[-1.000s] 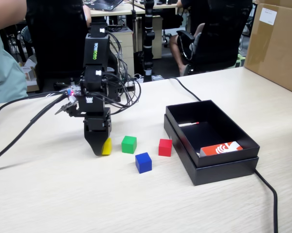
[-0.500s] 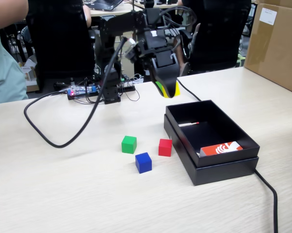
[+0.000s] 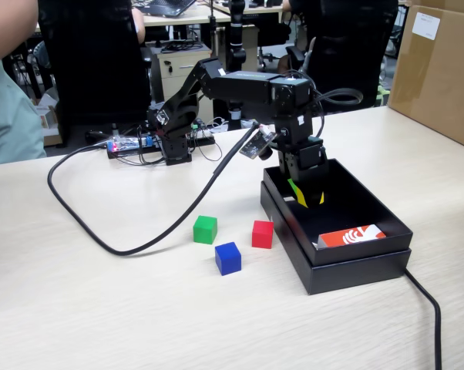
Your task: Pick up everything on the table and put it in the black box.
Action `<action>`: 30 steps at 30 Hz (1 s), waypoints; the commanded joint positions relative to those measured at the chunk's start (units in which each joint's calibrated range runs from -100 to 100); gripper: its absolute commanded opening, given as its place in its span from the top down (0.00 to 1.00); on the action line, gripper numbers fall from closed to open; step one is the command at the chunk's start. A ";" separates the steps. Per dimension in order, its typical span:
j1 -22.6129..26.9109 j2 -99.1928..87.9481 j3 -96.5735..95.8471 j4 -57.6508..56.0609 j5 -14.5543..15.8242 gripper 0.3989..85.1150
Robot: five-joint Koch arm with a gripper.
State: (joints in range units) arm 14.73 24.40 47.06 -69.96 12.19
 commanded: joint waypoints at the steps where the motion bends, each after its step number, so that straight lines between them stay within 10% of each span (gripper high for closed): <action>1: 0.34 -0.02 4.80 -0.24 0.15 0.83; 13: -0.68 -12.75 -0.73 -0.58 0.05 0.57; 30: -12.60 -53.72 -35.18 -0.58 -3.08 0.45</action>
State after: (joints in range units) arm 3.64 -25.18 12.19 -70.34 9.55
